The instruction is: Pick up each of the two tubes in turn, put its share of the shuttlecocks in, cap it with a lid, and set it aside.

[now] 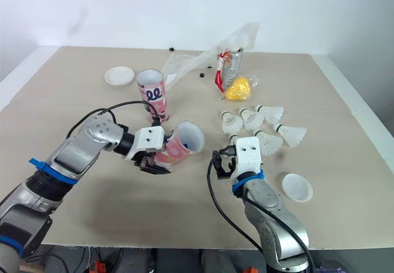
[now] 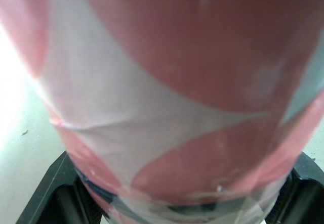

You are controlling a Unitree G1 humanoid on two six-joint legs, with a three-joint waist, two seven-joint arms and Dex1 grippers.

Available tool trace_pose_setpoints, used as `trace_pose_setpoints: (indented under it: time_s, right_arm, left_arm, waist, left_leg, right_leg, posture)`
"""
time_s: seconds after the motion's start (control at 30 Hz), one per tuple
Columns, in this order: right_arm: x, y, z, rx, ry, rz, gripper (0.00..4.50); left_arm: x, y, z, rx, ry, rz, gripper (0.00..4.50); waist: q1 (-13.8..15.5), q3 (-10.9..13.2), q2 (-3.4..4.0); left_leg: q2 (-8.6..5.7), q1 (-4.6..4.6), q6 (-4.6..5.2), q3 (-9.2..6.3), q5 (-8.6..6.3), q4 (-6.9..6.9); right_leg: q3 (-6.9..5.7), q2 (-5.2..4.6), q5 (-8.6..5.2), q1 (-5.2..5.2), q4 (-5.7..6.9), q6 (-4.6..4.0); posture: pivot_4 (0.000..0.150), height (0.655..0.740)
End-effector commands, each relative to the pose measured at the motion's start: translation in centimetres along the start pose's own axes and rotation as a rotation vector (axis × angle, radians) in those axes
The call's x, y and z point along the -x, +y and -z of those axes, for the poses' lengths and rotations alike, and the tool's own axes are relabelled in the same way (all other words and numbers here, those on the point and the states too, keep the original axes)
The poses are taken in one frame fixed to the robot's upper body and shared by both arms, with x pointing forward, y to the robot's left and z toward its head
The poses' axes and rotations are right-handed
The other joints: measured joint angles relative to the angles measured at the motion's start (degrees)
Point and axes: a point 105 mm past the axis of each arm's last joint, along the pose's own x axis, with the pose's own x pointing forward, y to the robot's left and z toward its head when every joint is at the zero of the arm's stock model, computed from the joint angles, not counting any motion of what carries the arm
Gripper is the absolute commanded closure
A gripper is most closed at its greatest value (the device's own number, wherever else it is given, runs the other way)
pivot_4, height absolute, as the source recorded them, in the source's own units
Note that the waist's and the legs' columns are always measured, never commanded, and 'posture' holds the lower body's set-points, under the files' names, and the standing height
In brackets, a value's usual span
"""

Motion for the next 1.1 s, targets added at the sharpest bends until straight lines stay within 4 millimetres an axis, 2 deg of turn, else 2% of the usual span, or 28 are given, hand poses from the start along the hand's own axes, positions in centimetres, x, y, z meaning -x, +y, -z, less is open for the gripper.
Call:
trace_pose_setpoints:
  time_s: [0.03,0.43,0.47,0.53,0.67,0.73,0.77,1.0,1.1]
  right_arm:
    - [-0.4,-0.7,-1.0,0.011,-0.045,0.048,0.00]
    - [-1.7,-0.9,-1.0,0.052,-0.039,0.073,0.00]
    - [-1.7,-0.9,-1.0,0.054,-0.040,0.073,0.50]
    - [-1.8,-0.9,-1.0,0.057,-0.039,0.072,1.23]
    - [-2.0,-1.0,-1.0,0.062,-0.040,0.075,3.34]
    - [-2.1,-1.2,-1.1,0.069,-0.041,0.078,4.22]
    - [-2.1,-1.2,-1.1,0.073,-0.042,0.080,4.43]
    - [-1.8,-1.4,-1.6,0.104,-0.054,0.084,4.43]
    - [-0.9,-1.5,-2.9,0.158,-0.093,0.052,4.43]
  left_arm:
    - [0.2,0.1,0.1,-0.015,0.014,-0.022,1.05]
    - [0.1,0.2,0.0,-0.012,0.008,-0.042,1.05]
    - [0.1,0.2,0.0,-0.012,0.007,-0.042,1.07]
    - [0.1,0.1,-0.1,-0.010,0.004,-0.045,1.07]
    - [0.1,0.2,0.0,-0.008,0.004,-0.052,1.07]
    - [0.0,0.4,0.0,-0.007,0.003,-0.056,1.07]
    - [0.0,0.4,0.0,-0.007,0.003,-0.057,1.07]
    - [0.0,0.8,0.2,-0.006,0.002,-0.067,1.07]
    - [-0.1,1.4,0.3,-0.002,-0.003,-0.075,1.07]
  waist:
    - [0.0,0.0,0.00]
    - [0.0,0.0,0.00]
    - [0.0,0.0,0.00]
    - [0.0,0.0,0.00]
    - [0.0,0.0,0.00]
    - [0.0,0.0,0.00]
    - [0.0,0.0,0.00]
    - [0.0,0.0,0.00]
    - [0.0,0.0,0.00]
  left_leg:
    - [0.00,0.00,0.00,0.00,0.00,0.02]
    - [0.00,0.01,0.01,-0.02,0.00,0.37]
    - [0.00,0.01,0.01,-0.02,0.00,0.41]
    - [0.00,0.01,0.01,-0.02,0.01,0.45]
    - [0.00,0.01,0.03,-0.02,0.02,0.46]
    - [0.00,0.01,0.03,-0.02,0.02,0.46]
    - [0.00,0.01,0.03,-0.02,0.02,0.46]
    - [-0.01,0.01,0.03,-0.02,0.02,0.46]
    - [-0.02,0.01,0.05,-0.02,0.03,0.48]
  right_leg:
    - [0.00,0.00,0.00,0.00,0.02,0.00]
    - [0.01,0.02,-0.08,-0.01,0.41,-0.10]
    - [0.01,0.02,-0.08,-0.01,0.44,-0.10]
    - [0.01,0.02,-0.07,-0.01,0.48,-0.10]
    - [0.01,0.02,-0.06,-0.02,0.50,-0.10]
    - [0.01,0.02,-0.06,-0.02,0.50,-0.10]
    - [0.01,0.02,-0.06,-0.02,0.50,-0.10]
    - [0.01,0.01,-0.06,-0.01,0.49,-0.10]
    - [0.02,0.01,-0.05,0.00,0.50,-0.09]
  posture:
    - [0.150,0.7400]
    - [0.150,0.7400]
    - [0.150,0.7400]
    - [0.150,0.7400]
    - [0.150,0.7400]
    - [0.150,0.7400]
    - [0.150,0.7400]
    - [0.150,0.7400]
    - [0.150,0.7400]
